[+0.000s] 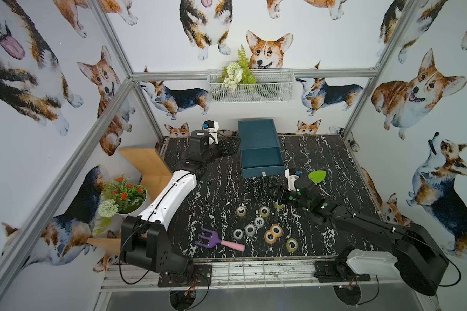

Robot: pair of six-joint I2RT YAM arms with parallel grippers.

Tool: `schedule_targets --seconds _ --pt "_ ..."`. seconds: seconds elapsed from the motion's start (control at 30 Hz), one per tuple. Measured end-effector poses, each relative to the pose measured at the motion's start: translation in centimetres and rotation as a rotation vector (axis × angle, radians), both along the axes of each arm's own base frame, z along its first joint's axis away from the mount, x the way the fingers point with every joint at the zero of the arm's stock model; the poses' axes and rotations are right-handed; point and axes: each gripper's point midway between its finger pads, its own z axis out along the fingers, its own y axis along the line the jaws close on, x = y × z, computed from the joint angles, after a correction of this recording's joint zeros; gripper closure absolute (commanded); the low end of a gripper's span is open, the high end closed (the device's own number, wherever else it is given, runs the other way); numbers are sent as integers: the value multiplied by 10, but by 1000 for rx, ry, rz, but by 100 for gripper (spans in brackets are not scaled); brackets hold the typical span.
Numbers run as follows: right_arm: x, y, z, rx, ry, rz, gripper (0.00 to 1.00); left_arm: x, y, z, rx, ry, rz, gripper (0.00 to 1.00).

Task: Place the transparent tape into the drawer according to color
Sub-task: Open the drawer in the storage box, then pick up the tape at the center of the board.

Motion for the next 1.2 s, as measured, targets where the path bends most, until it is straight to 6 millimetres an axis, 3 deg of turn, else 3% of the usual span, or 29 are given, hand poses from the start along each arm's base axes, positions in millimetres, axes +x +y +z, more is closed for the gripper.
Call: schedule_targets --seconds 0.17,0.33,0.5,0.7,0.93,1.2 --pt "-23 -29 -39 -180 68 7 31 -28 6 -9 22 18 24 1" --pt "-62 -53 -79 -326 185 60 31 -50 -15 -2 29 3 -30 0" --pt "-111 -47 -91 -390 232 192 29 -61 -24 -10 41 19 -53 1" --pt "-148 -50 -107 -461 309 231 29 -70 -25 -24 56 56 -64 1" --pt "-173 -58 -118 -535 354 224 29 -69 -26 -25 63 51 -67 1" --pt "-182 -62 -130 -646 362 218 35 -69 -26 -27 66 55 -70 0"
